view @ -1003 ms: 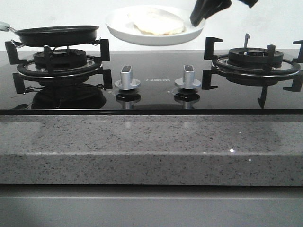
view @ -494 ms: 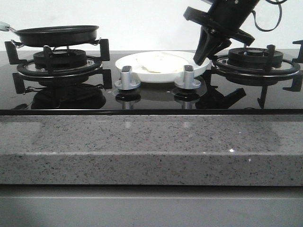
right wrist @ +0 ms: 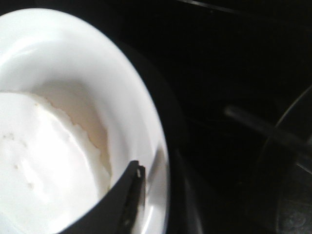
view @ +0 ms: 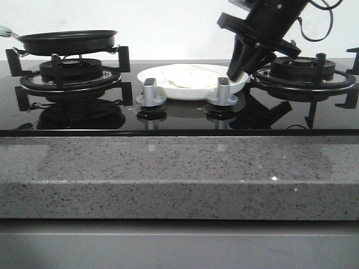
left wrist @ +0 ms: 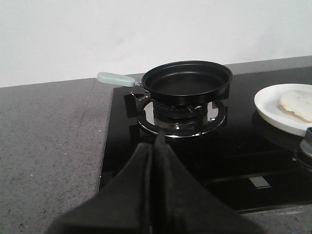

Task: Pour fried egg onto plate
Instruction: 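Open the right gripper and raise it away from the plate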

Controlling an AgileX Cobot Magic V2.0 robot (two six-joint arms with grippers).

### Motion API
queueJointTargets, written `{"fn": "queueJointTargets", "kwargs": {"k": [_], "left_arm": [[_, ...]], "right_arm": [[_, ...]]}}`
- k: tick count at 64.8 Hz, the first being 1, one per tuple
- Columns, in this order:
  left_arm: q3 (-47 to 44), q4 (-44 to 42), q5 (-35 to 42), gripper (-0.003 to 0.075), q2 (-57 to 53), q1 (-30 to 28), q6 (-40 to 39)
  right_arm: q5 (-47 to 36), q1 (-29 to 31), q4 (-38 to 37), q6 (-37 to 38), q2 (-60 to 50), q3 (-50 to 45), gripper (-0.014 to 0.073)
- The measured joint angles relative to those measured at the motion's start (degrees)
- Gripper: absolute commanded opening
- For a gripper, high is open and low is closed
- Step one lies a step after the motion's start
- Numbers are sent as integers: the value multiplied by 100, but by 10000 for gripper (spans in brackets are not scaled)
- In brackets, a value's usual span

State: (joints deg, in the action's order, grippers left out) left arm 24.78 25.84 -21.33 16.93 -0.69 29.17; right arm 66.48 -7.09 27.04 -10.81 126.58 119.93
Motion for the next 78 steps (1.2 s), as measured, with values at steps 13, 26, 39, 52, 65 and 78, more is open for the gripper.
{"fn": "queueJointTargets", "kwargs": {"k": [13,26,39,52,65,78], "left_arm": [[0,0,0,-19,0,0,0],[0,0,0,-19,0,0,0],[0,0,0,-19,0,0,0],[0,0,0,-19,0,0,0],[0,0,0,-19,0,0,0],[0,0,0,-19,0,0,0]], "right_arm": [[312,59,-22,0,0,436,374],[445,96,-169,22,0,1270,341],[498,96,-197,183,-20,1473,73],[507,96,-240,186,-20,1473,45],[507,96,-295,281,-20,1473,-68],[528,96,-586,351,-289,1473,-57]]}}
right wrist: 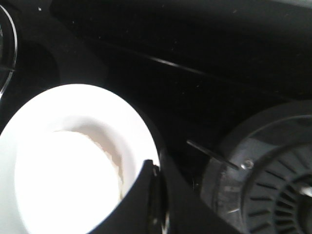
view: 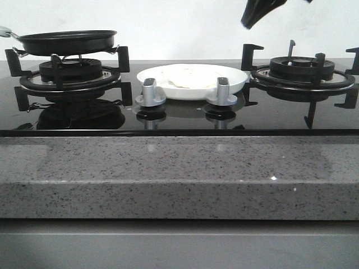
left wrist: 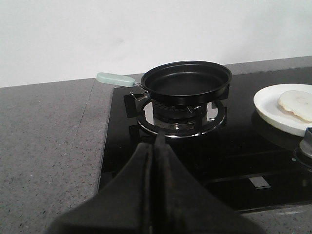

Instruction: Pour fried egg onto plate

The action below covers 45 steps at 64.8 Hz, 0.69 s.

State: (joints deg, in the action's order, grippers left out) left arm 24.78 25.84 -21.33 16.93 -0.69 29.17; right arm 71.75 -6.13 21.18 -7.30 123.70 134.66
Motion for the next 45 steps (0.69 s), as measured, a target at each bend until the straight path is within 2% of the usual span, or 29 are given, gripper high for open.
{"fn": "queueJointTargets", "kwargs": {"k": [11,20,34,45], "left_arm": [[0,0,0,-19,0,0,0],[0,0,0,-19,0,0,0],[0,0,0,-19,0,0,0],[0,0,0,-19,0,0,0]], "right_arm": [[3,-36,-473,108,-555,-137,-57],[3,-242,-1103,131,-1230,-774,-57],[-62,-619,-1761,203,-2314,-2305,-57],[-846,-623,-2020,348,-3322,-3865,-57]]}}
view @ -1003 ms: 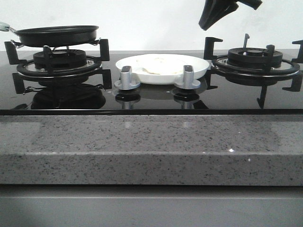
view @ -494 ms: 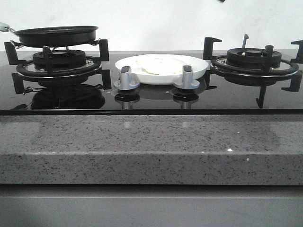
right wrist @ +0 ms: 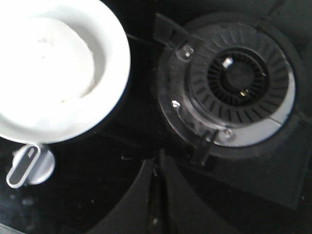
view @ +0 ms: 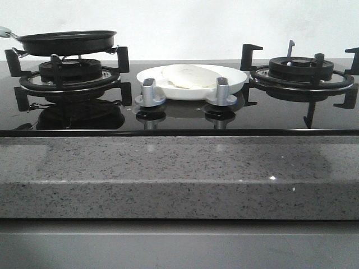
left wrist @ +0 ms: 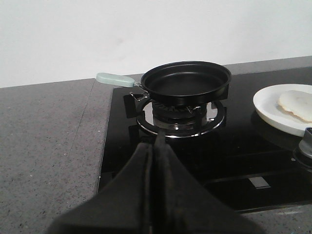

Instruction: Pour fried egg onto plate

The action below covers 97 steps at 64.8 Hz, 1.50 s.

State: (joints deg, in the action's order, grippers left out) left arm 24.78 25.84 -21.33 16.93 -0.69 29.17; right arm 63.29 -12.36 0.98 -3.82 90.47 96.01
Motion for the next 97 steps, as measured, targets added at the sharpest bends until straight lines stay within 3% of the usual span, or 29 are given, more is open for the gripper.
{"fn": "queueJointTargets", "kwargs": {"k": [28,50,73,97], "left_arm": [[0,0,0,-19,0,0,0],[0,0,0,-19,0,0,0],[0,0,9,-19,0,0,0],[0,0,9,-19,0,0,0]], "right_arm": [[-2506,0,-129,35,-2756,-3726,-57],[-3635,0,-150,35,-4663,-5843,-57],[-4281,0,-150,43,-6208,-6840,-57],[-4554,0,-153,43,-6311,-6877,-57]]}}
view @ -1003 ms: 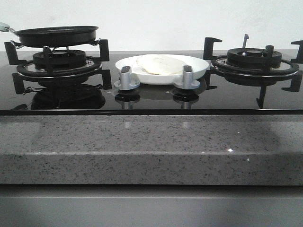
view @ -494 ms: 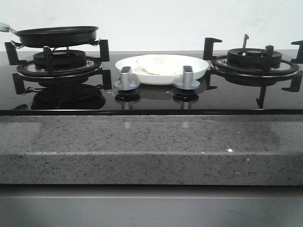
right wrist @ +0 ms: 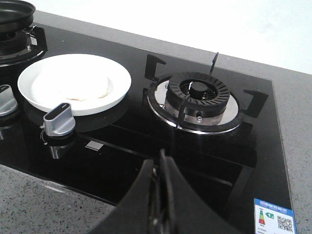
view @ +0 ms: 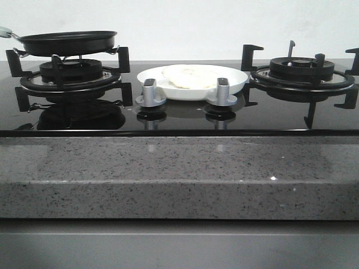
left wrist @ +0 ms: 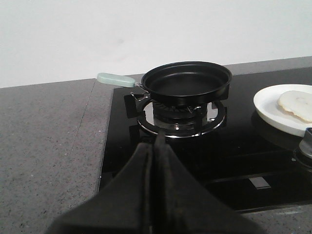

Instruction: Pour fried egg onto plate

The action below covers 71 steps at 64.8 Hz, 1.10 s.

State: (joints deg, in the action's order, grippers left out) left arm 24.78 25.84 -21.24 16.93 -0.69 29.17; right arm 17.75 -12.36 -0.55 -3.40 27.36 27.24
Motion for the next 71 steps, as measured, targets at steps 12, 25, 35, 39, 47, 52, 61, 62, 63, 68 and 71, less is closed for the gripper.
{"fn": "queueJointTargets", "kwargs": {"k": [12,25,35,39,47,52,61,62,63,68,71], "left_arm": [[0,0,0,-19,0,0,0],[0,0,0,-19,0,0,0],[0,-50,0,-19,0,0,0],[0,-271,0,-19,0,0,-109],[-9,-1334,0,-19,0,0,-1232],[-70,-1995,27,-20,-4,0,-1973],[-453,-2358,366,-19,-194,0,-2365],[-523,-2372,406,-19,-252,0,-2380],[-570,-2373,460,-19,-295,0,-2380],[-845,-2399,642,-19,-582,0,-2413],[-1025,-2399,683,-19,-823,0,-2413]], "right_arm": [[0,0,0,0,0,0,-57],[0,0,0,0,0,0,-57],[0,0,0,0,0,0,-57],[0,0,0,0,0,0,-57],[0,0,0,0,0,0,-57],[0,0,0,0,0,0,-57],[0,0,0,0,0,0,-57],[0,0,0,0,0,0,-57],[0,0,0,0,0,0,-57],[0,0,0,0,0,0,-57],[-4,0,0,0,0,0,-57]]}}
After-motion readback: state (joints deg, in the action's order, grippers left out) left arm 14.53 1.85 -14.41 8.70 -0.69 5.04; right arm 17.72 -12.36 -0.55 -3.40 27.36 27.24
